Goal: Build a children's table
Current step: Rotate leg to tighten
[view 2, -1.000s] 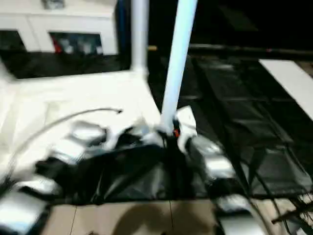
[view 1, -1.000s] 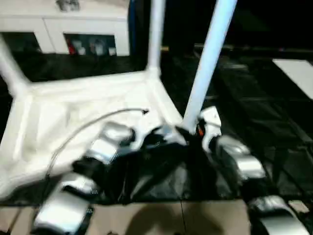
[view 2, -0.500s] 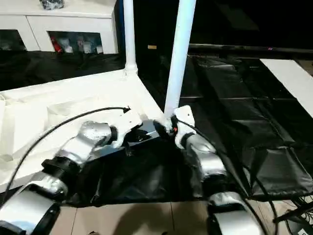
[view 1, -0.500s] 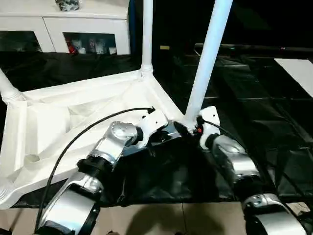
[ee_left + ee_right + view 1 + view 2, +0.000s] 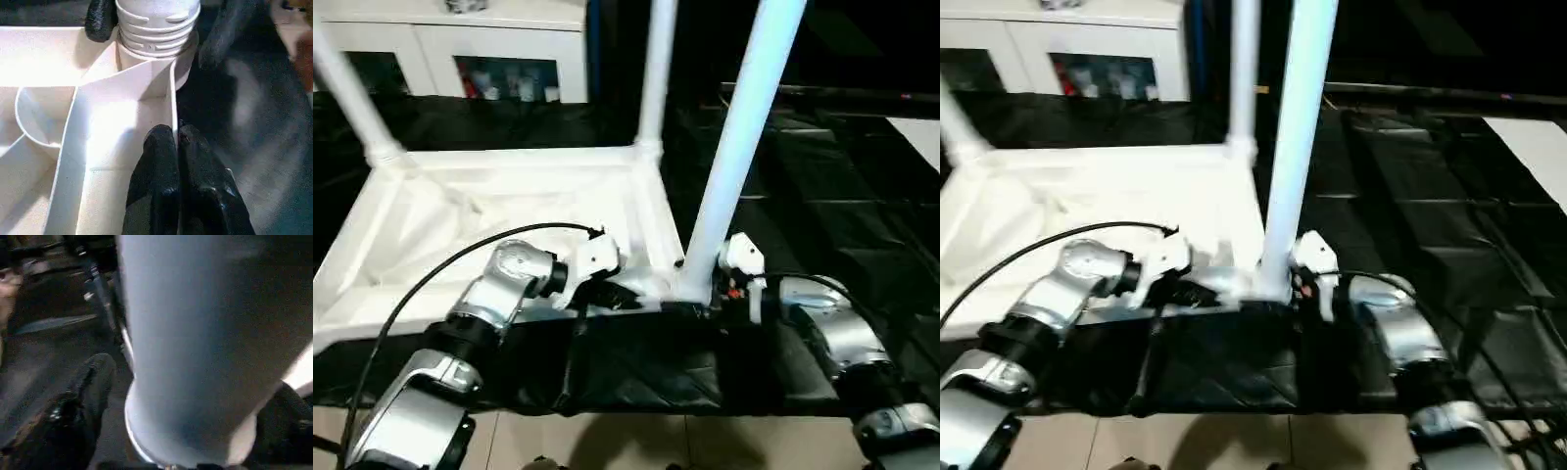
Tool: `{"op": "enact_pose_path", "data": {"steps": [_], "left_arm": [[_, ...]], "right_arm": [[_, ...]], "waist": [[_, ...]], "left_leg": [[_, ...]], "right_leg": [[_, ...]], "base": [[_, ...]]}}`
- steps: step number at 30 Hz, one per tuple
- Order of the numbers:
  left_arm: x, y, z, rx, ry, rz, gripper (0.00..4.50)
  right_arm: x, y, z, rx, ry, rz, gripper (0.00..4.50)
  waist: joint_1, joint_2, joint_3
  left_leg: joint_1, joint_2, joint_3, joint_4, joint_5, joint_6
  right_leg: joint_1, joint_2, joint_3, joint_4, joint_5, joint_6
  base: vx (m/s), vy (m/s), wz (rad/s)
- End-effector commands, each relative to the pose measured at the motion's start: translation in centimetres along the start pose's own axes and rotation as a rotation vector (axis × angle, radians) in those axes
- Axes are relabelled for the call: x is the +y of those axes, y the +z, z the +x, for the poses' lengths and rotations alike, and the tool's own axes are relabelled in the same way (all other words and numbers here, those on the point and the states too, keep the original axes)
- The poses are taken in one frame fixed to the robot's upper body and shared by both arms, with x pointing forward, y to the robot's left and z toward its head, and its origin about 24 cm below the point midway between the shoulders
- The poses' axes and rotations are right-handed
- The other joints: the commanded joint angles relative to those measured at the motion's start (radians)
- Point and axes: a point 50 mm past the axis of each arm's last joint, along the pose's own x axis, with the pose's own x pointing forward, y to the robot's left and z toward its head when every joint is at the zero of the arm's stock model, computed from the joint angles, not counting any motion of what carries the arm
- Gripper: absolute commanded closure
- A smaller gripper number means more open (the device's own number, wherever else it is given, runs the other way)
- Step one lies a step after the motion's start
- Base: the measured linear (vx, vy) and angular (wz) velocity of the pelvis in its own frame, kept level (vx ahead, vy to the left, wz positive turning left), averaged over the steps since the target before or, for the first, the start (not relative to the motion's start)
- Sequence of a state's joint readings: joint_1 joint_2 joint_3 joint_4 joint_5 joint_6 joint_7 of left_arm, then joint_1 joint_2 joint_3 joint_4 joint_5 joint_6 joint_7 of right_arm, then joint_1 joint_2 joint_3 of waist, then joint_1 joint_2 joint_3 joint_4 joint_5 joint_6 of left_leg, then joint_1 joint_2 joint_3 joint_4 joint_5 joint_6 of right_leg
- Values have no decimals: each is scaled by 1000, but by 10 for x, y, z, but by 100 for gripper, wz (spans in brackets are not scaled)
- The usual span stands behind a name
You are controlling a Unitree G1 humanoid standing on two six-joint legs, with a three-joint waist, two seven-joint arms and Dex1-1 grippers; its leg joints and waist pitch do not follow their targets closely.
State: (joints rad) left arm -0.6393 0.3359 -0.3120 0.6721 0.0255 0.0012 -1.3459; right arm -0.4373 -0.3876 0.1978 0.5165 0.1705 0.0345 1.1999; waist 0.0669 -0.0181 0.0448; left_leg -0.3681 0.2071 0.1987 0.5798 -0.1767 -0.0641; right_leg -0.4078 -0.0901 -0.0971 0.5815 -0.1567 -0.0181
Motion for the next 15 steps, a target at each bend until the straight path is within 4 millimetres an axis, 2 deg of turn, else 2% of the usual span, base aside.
{"op": "enact_pose_path", "data": {"steps": [1,5,8,11,12,13,15], "left_arm": [[-2,15,3,-41,-52,79,450],[-3,13,3,-34,-70,74,450],[-2,12,4,-37,-52,63,450],[4,11,8,-11,24,33,450],[9,10,11,9,90,-4,450],[9,10,11,9,90,-4,450],[14,12,18,8,157,-50,450]], "right_arm": [[5,2,3,0,70,1,89],[8,1,3,14,90,7,123],[10,-3,5,10,74,37,142],[4,-4,12,-41,-49,106,165],[-1,-6,16,-50,-148,137,168],[-1,-6,16,-50,-148,137,168],[-8,-9,22,-50,-266,155,174]], "waist": [[1,0,-61],[3,0,-59],[4,-2,-60],[4,-5,-60],[-1,-4,-59],[-3,-4,-59],[-10,-5,-56]], "left_leg": [[18,38,-9,-62,-241,67],[20,38,-12,-65,-279,39],[19,37,-13,-66,-275,34],[17,36,-14,-66,-265,33],[17,34,-15,-66,-267,23],[20,33,-15,-66,-274,19],[21,30,-18,-66,-292,4]], "right_leg": [[51,-59,52,-61,-260,-223],[47,-59,53,-66,-316,-204],[47,-59,54,-66,-319,-194],[48,-61,54,-65,-313,-192],[46,-62,54,-66,-333,-187],[43,-63,54,-70,-352,-184],[40,-63,52,-76,-406,-169]], "base": [[0,0,0],[0,0,0],[0,0,0],[0,0,0],[0,0,0],[0,0,0],[0,0,0]]}}
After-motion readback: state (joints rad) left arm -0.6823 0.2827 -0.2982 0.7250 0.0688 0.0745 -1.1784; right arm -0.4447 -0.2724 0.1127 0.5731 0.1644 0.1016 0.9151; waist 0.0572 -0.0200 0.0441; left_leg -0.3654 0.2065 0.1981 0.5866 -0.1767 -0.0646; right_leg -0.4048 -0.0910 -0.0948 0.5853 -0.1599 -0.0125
